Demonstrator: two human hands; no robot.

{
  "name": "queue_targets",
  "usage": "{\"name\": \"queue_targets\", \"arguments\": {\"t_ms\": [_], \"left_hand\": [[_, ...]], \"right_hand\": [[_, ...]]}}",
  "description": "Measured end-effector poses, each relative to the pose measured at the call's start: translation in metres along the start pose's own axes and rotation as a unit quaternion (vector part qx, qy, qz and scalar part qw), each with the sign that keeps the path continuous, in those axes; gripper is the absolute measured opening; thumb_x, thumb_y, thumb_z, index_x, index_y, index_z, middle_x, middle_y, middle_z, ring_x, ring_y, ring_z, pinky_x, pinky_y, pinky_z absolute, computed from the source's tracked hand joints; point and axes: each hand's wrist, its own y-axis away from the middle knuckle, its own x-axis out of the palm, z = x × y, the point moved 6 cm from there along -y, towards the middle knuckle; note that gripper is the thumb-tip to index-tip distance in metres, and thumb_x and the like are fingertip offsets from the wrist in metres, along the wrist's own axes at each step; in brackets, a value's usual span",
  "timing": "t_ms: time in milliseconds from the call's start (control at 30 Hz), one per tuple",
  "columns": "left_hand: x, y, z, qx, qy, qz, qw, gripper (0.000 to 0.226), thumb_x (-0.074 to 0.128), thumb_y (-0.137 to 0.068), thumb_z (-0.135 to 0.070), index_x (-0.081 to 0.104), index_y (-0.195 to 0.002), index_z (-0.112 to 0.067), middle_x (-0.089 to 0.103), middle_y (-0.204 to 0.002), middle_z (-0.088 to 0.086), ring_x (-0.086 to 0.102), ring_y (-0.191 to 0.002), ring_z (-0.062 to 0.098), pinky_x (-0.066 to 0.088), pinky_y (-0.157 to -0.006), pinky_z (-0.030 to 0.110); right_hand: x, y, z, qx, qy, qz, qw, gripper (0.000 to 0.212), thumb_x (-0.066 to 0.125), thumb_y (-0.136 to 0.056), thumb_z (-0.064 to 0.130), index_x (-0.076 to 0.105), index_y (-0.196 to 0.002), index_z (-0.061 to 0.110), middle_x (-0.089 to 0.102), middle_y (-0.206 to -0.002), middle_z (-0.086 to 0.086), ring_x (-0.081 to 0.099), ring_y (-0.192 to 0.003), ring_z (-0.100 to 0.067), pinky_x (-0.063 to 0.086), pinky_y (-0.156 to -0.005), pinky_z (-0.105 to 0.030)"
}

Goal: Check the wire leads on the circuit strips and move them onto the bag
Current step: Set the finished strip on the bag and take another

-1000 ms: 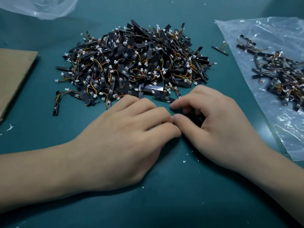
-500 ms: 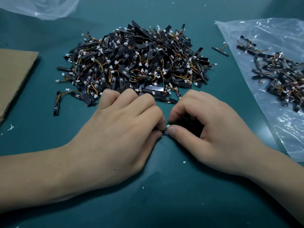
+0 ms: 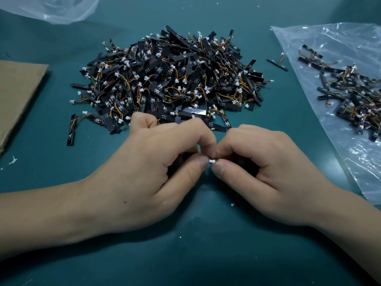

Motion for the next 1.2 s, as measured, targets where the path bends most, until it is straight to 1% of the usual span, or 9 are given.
{"name": "queue_targets", "arguments": {"t_ms": [100, 200, 333, 400, 533, 633, 767, 1000, 1200], "left_hand": [[0.0, 0.001, -0.001, 0.007, 0.008, 0.003, 1.0, 0.01, 0.048, -0.097, -0.032, 0.053, -0.105, -0.031, 0.062, -0.073, -0.015, 0.051, -0.072, -0.001, 0.03, -0.088, 0.043], [-0.001, 0.0, 0.003, -0.019, 0.043, -0.001, 0.999, 0.015, 0.046, -0.097, -0.033, 0.052, -0.111, -0.031, 0.067, -0.075, -0.014, 0.06, -0.076, 0.008, 0.027, -0.095, 0.04], [-0.002, -0.002, 0.005, -0.015, 0.067, 0.005, 0.998, 0.014, 0.048, -0.099, -0.027, 0.062, -0.096, -0.029, 0.067, -0.07, -0.016, 0.058, -0.071, 0.0, 0.029, -0.09, 0.034], [-0.002, -0.003, 0.004, -0.012, 0.068, 0.014, 0.998, 0.017, 0.048, -0.097, -0.029, 0.065, -0.093, -0.029, 0.066, -0.068, -0.016, 0.057, -0.071, 0.0, 0.029, -0.088, 0.03], [0.0, -0.003, 0.006, -0.017, 0.07, 0.043, 0.996, 0.021, 0.047, -0.094, -0.033, 0.062, -0.081, -0.027, 0.064, -0.069, -0.011, 0.055, -0.071, 0.009, 0.029, -0.086, 0.028], [0.005, -0.002, 0.006, -0.009, 0.027, 0.068, 0.997, 0.026, 0.045, -0.094, -0.037, 0.053, -0.072, -0.025, 0.05, -0.062, -0.007, 0.046, -0.066, 0.007, 0.029, -0.085, 0.036], [0.005, -0.002, 0.005, -0.007, 0.022, 0.07, 0.997, 0.024, 0.044, -0.095, -0.037, 0.049, -0.073, -0.028, 0.046, -0.062, -0.007, 0.043, -0.065, 0.004, 0.027, -0.082, 0.036], [0.009, -0.003, 0.006, -0.005, 0.015, 0.106, 0.994, 0.033, 0.045, -0.096, -0.04, 0.068, -0.076, -0.029, 0.051, -0.059, -0.007, 0.047, -0.066, 0.008, 0.034, -0.086, 0.037], [0.008, -0.005, 0.007, -0.01, 0.036, 0.098, 0.995, 0.033, 0.045, -0.097, -0.038, 0.067, -0.076, -0.025, 0.052, -0.059, -0.004, 0.047, -0.061, 0.012, 0.032, -0.083, 0.027]], "right_hand": [[0.001, -0.001, 0.0, -0.006, 0.005, 0.001, 1.0, 0.021, 0.054, -0.099, 0.034, 0.065, -0.088, 0.021, 0.05, -0.076, 0.018, 0.048, -0.073, -0.01, 0.04, -0.067, -0.03], [-0.003, 0.002, 0.003, -0.014, -0.033, -0.03, 0.999, 0.02, 0.056, -0.099, 0.028, 0.063, -0.082, 0.02, 0.052, -0.072, 0.014, 0.048, -0.067, -0.005, 0.038, -0.064, -0.022], [-0.009, 0.004, 0.001, -0.003, -0.102, -0.038, 0.994, 0.019, 0.055, -0.096, 0.024, 0.055, -0.077, 0.026, 0.045, -0.065, 0.018, 0.044, -0.059, -0.002, 0.032, -0.059, -0.015], [-0.005, 0.004, 0.001, -0.007, -0.086, -0.006, 0.996, 0.021, 0.053, -0.096, 0.026, 0.056, -0.075, 0.024, 0.047, -0.064, 0.016, 0.045, -0.059, -0.003, 0.035, -0.057, -0.019], [0.005, 0.003, 0.0, -0.02, -0.019, 0.043, 0.999, 0.039, 0.045, -0.1, 0.029, 0.068, -0.073, 0.011, 0.057, -0.062, 0.002, 0.053, -0.062, -0.02, 0.045, -0.06, -0.042], [0.006, 0.004, 0.003, -0.043, -0.007, 0.053, 0.998, 0.041, 0.045, -0.101, 0.027, 0.063, -0.069, 0.009, 0.052, -0.059, 0.0, 0.048, -0.06, -0.022, 0.043, -0.06, -0.043], [0.005, 0.005, 0.003, -0.048, -0.022, 0.053, 0.997, 0.04, 0.046, -0.101, 0.027, 0.064, -0.069, 0.008, 0.053, -0.059, -0.001, 0.05, -0.059, -0.023, 0.043, -0.059, -0.043], [0.004, 0.004, 0.003, -0.053, -0.022, 0.049, 0.997, 0.041, 0.045, -0.098, 0.025, 0.061, -0.065, 0.006, 0.049, -0.056, -0.003, 0.047, -0.056, -0.025, 0.041, -0.057, -0.043], [0.002, 0.004, 0.001, -0.036, -0.046, 0.029, 0.998, 0.042, 0.044, -0.099, 0.025, 0.063, -0.068, 0.005, 0.054, -0.058, -0.005, 0.051, -0.057, -0.024, 0.041, -0.056, -0.042]]}}
